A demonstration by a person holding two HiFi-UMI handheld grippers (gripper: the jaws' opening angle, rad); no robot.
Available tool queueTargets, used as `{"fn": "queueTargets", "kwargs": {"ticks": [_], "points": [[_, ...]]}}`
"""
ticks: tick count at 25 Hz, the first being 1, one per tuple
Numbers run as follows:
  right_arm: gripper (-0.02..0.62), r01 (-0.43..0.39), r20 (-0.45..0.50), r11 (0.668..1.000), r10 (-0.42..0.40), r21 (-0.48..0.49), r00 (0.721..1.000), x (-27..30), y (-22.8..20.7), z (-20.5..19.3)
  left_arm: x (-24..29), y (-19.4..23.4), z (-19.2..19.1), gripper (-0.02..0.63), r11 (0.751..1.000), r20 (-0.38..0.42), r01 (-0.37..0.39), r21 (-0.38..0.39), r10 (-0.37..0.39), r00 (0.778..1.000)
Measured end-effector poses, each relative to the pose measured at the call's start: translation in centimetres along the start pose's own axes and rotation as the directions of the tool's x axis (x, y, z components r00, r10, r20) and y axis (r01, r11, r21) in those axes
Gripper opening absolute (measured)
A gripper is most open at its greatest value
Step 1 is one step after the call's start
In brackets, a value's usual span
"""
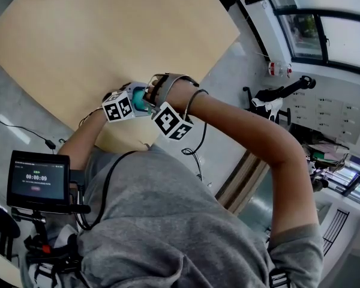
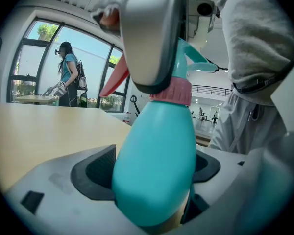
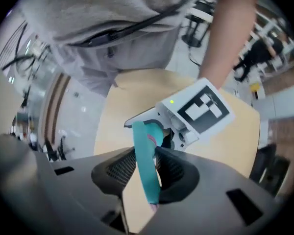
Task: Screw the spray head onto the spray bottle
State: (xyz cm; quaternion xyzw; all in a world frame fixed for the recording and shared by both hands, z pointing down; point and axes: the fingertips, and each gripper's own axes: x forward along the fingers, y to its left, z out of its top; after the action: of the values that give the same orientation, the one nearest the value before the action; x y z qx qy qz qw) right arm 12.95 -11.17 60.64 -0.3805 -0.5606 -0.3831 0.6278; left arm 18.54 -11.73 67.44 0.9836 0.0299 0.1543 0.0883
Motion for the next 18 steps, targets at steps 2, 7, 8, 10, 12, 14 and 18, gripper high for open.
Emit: {"fn": "queueTargets", "kwargs": {"ticks": [2,7,8,10,12,14,18], "points": [[0.123,-0.046,0.075,0.964,0.027,0.263,0.997,0.0,0.0,0.0,0.0,-0.1,0.2,0.393,1.0,0.006,-0.008,0.001,0.008,1.0],[0.123,-0.158,0.236,0.591,-0.056,0.791,0.97,-0.1,0.2,-0.5,0.1,0.2,0.9,0.393,0.995,0.047,-0.093,-0.027,0.094,0.994],[0.123,-0.174,0.243,0.469,-0.091,0.866,0.966,-0.1,0.4,-0.6,0.1,0.3,1.0,0.394,0.991,0.058,-0.126,-0.038,0.128,0.99],[0.123,-0.186,0.221,0.196,-0.176,0.963,0.959,-0.1,0.6,-0.7,0.0,0.7,1.2,0.393,0.975,0.078,-0.21,-0.068,0.215,0.973],[0.123,-0.19,0.159,-0.09,-0.274,0.978,0.949,-0.3,0.6,-0.8,-0.2,1.2,1.3,0.393,0.944,0.09,-0.313,-0.104,0.322,0.942],[0.124,-0.182,0.063,-0.31,-0.358,0.933,0.932,-0.6,0.4,-0.9,-0.4,1.6,1.3,0.393,0.901,0.085,-0.414,-0.129,0.426,0.901],[0.127,-0.157,-0.077,-0.504,-0.413,0.849,0.908,-0.6,-0.6,-0.2,-0.8,2.0,0.2,0.394,0.827,0.016,-0.555,-0.092,0.559,0.829]]}}
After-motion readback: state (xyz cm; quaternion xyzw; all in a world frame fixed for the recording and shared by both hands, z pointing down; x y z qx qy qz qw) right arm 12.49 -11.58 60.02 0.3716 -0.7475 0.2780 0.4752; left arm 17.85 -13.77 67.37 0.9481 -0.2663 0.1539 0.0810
